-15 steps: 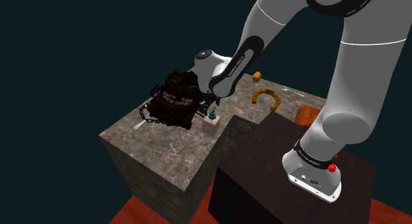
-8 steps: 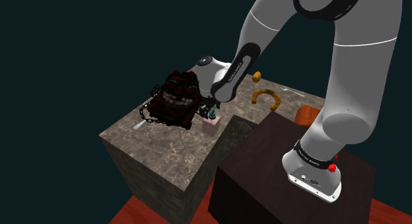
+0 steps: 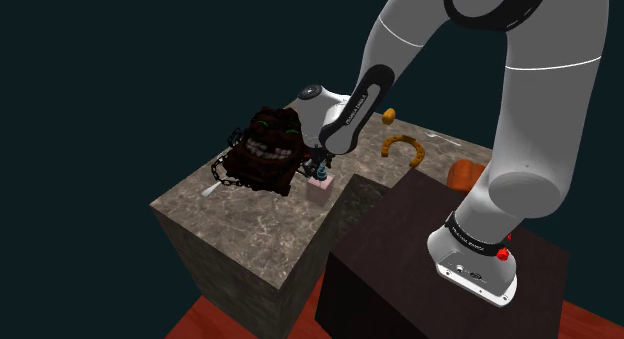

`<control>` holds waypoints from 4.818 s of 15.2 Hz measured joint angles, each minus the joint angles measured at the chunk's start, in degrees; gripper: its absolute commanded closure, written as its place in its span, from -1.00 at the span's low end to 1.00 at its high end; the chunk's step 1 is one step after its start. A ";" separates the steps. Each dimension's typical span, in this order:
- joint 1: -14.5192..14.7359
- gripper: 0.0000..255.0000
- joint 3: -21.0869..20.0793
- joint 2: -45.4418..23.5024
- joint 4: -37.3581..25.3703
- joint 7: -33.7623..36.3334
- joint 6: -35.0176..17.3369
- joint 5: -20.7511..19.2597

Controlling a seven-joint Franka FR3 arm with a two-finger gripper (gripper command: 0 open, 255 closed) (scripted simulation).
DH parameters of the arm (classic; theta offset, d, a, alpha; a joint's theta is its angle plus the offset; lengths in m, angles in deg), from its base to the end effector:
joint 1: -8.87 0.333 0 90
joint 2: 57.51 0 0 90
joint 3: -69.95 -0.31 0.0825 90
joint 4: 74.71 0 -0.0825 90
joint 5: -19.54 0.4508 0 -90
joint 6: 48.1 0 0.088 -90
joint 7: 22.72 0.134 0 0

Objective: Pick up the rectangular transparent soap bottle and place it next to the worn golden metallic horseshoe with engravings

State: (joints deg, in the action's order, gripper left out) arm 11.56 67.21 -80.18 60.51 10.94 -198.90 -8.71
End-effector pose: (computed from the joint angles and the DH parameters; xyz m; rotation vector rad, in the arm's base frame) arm 0.5083 0.0570 0.0567 2.9186 -0.0713 -0.0653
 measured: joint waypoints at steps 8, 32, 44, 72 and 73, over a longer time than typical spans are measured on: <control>-0.05 1.00 -0.11 0.32 0.16 -0.16 0.22 0.16; -1.95 1.00 -3.96 17.42 1.29 -9.64 15.19 9.88; -1.77 1.00 -4.40 24.57 -1.15 -13.47 24.29 13.47; -10.81 1.00 5.73 20.66 -16.04 -34.40 30.96 13.42; -11.39 1.00 6.26 19.27 -17.79 -35.64 31.06 13.56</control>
State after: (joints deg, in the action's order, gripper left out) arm 0.17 73.47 -60.91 42.72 -24.70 -167.84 4.85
